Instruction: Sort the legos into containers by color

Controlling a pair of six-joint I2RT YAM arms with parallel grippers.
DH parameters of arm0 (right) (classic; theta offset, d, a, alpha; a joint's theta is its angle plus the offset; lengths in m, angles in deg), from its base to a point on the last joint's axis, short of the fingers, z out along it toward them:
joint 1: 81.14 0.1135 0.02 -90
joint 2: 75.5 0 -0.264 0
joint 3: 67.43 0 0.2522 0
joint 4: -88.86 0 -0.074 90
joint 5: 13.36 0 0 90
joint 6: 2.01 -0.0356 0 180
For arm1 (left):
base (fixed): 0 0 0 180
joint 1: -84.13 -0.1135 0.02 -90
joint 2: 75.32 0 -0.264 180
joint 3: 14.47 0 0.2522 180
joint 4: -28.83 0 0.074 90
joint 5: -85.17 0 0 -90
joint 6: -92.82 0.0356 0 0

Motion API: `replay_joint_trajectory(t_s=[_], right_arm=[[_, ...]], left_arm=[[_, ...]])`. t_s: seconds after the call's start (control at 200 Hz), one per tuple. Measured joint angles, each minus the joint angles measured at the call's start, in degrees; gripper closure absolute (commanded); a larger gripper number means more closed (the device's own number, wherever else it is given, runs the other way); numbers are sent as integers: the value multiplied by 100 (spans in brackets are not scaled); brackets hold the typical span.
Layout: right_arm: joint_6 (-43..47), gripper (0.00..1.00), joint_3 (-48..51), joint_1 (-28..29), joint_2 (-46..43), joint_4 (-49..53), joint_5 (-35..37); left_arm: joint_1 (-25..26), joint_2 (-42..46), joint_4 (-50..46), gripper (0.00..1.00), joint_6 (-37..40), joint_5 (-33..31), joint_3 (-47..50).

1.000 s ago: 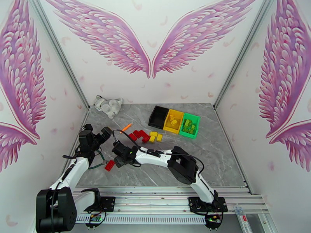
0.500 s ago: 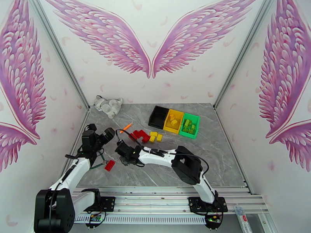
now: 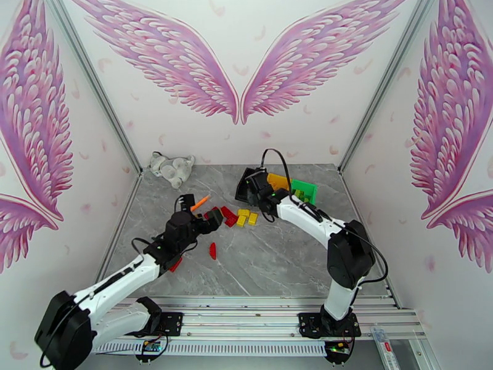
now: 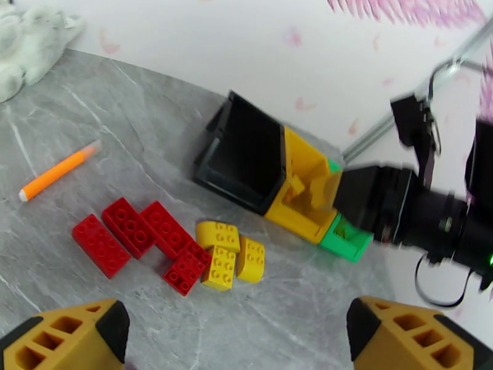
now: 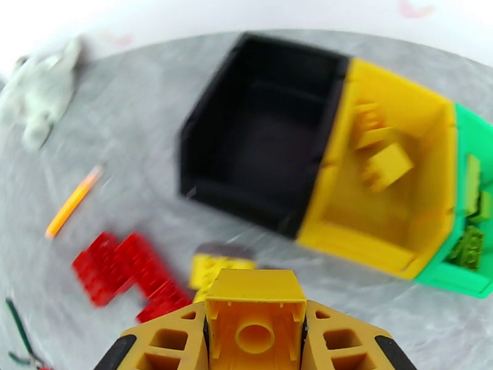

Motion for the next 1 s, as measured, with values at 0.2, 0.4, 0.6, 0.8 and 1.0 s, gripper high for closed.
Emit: replay_joint_trajectory(t_s=[0.2,0.4,0.6,0.8,1.0], right_arm=[[85,72,-612,-557,616,151,151],[157,63,-667,-1056,949,214,131],[249,33,-870,-1237,1126,275,-42],[286,29,-822,-1196,1075,223,-369],[284,29,138,-1019,280,-116,-774]], left_arm=[[616,-774,59,1,538,-313,-584],[651,-1032,4,1,813,-422,-597],[699,-1027,9,1,973,-400,-654],[918,-903,573,1,1126,-387,-345],[975,-752,205,1,1519,-260,-649]])
